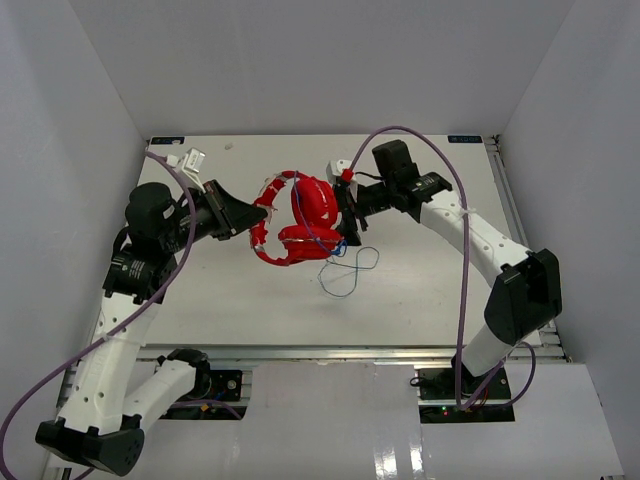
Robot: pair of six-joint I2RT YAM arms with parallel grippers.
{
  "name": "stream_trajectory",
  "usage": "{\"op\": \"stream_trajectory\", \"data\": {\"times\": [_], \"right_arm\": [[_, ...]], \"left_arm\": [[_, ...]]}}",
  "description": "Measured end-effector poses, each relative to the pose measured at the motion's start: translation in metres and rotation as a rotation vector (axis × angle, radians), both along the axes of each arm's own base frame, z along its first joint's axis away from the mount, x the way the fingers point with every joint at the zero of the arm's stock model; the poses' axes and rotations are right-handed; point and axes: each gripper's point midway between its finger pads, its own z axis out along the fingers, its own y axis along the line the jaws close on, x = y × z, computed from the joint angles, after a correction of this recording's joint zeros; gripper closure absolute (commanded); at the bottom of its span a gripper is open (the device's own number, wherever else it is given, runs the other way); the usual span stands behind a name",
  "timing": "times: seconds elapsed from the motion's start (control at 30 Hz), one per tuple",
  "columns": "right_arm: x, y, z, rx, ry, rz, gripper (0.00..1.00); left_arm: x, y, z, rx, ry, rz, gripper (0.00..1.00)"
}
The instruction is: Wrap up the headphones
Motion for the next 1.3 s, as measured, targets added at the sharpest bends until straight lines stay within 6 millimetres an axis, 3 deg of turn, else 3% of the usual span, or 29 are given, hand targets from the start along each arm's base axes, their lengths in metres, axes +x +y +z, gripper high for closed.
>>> {"op": "stream_trajectory", "data": {"times": [0.2, 0.4, 0.63, 0.77, 1.03, 1.3], "right_arm": [[-0.003, -0.004, -0.021, 0.037, 0.027, -0.016, 0.19], [-0.008, 0.005, -0.036, 0.117, 0.125, -0.041, 0.2], [-0.004, 0.024, -0.022, 0.193, 0.095, -0.049, 0.21], [0.004, 0.036, -0.026, 0.2, 0.088, -0.084, 0.23], [0.016, 0.045, -0.043, 0.184, 0.118, -0.126, 0.38], [-0.009, 0.06, -0.042, 0.208, 0.127, -0.064, 0.61]], "left_arm": [[-0.006, 0.001, 0.006, -0.016, -0.011, 0.003, 1.0], [-0.008, 0.002, 0.01, -0.037, 0.0, 0.015, 1.0], [-0.01, 0.003, 0.019, -0.06, -0.006, 0.029, 1.0], [-0.012, 0.004, 0.029, -0.076, -0.016, 0.035, 1.0], [-0.016, 0.007, 0.051, -0.113, -0.045, 0.057, 1.0], [-0.017, 0.012, 0.08, -0.167, -0.078, 0.104, 1.0]]}}
